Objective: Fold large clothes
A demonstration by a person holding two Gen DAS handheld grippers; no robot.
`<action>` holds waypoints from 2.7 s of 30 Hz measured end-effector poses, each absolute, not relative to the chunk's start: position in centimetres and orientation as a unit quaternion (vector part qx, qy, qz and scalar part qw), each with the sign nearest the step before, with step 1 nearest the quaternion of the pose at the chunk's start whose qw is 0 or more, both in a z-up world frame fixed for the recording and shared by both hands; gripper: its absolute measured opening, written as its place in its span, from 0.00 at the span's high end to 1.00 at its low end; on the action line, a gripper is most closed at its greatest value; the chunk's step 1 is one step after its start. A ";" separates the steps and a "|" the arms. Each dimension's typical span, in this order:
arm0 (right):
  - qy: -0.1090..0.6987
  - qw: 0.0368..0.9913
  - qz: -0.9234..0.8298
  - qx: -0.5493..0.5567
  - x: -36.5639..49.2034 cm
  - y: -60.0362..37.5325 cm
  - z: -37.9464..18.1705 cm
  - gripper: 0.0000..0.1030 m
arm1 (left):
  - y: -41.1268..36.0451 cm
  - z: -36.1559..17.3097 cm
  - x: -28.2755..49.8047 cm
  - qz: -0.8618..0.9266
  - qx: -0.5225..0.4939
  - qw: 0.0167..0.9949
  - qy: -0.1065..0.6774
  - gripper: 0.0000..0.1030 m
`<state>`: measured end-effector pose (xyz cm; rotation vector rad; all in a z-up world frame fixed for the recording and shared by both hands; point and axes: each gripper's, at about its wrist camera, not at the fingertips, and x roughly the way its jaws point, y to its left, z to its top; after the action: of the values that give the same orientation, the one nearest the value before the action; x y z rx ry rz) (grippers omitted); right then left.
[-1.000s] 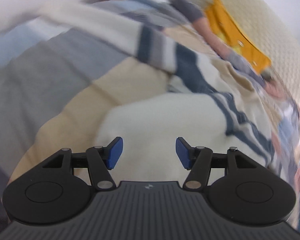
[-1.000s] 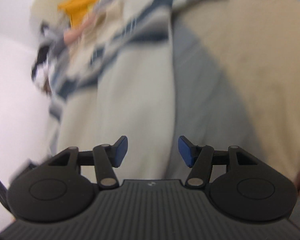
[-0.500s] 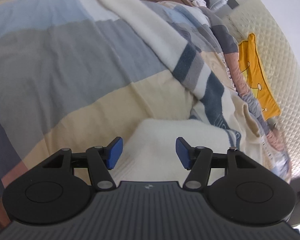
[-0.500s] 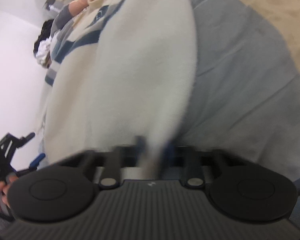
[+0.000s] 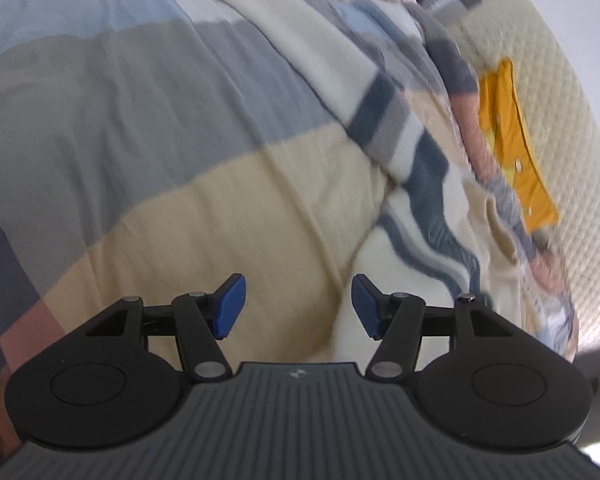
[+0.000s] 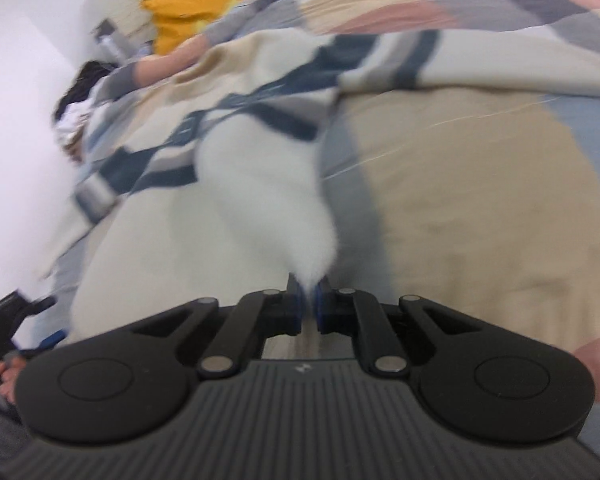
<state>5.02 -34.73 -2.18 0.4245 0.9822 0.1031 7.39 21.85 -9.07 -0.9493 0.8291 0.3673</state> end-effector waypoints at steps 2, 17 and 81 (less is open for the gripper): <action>0.463 0.866 0.026 0.186 5.1 -36.0 -2.3 0.91 | 20.9 -9.6 7.8 0.158 -0.431 0.792 0.402 0.38; 0.482 0.850 -0.016 0.214 6.2 -38.0 -5.2 0.91 | 16.5 -12.6 7.7 0.051 -0.462 0.753 0.465 0.38; 0.486 0.859 0.155 0.053 2.3 -31.5 -1.5 0.38 | 11.6 -0.9 4.2 0.016 -0.147 0.860 0.488 0.40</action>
<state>2.34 -31.49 -1.47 0.1119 1.0201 0.3249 4.15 11.61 -0.89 -0.3077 1.0248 0.0346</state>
